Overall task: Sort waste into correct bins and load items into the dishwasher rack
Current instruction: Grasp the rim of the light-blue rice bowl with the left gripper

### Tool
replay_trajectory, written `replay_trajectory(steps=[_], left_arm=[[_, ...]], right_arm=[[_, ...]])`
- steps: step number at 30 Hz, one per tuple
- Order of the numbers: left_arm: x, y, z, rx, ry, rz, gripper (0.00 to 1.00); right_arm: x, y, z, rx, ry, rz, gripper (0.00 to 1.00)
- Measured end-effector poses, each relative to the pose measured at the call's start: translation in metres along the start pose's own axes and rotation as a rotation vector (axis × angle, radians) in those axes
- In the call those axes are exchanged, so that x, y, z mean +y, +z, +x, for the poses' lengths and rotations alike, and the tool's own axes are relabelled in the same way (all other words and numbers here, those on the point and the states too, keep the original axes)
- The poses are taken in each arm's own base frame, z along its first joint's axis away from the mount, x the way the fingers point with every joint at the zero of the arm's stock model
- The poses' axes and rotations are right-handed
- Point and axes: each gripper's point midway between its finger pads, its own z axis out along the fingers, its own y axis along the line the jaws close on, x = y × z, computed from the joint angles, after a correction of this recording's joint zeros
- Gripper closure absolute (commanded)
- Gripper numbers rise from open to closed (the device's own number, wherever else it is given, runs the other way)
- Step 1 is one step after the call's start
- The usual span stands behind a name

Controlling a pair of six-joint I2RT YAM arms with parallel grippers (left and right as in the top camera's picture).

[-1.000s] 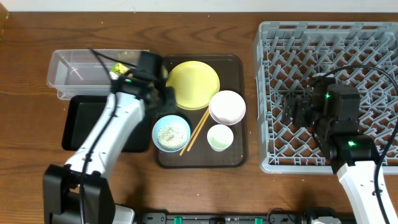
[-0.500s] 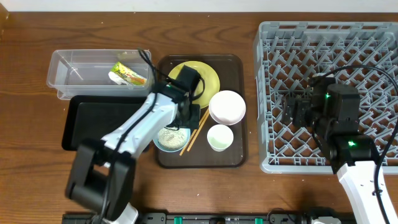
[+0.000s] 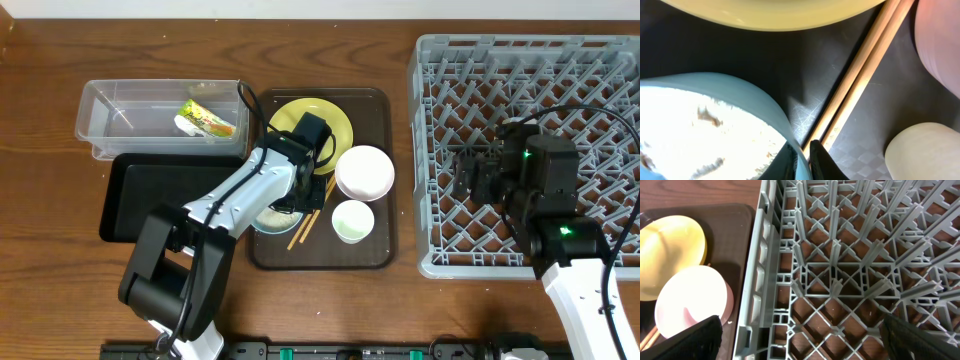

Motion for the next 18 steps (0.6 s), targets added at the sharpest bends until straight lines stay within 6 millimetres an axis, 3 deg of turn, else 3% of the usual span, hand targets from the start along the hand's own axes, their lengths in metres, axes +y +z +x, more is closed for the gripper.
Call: replay_trajectory(steps=[4,11,18], left_arm=[[0.001,0.0,0.001,0.006,-0.021,-0.002,0.94],[0.002,-0.005,0.004,0.007,-0.029,-0.007,0.94],[-0.003,-0.039,-0.003,-0.087,-0.027,0.036,0.94]], right_arm=[[0.0,0.0,0.0,0.0,0.0,0.0,0.01],[0.0,0.0,0.0,0.0,0.0,0.0,0.01],[0.0,0.0,0.0,0.0,0.0,0.0,0.01]])
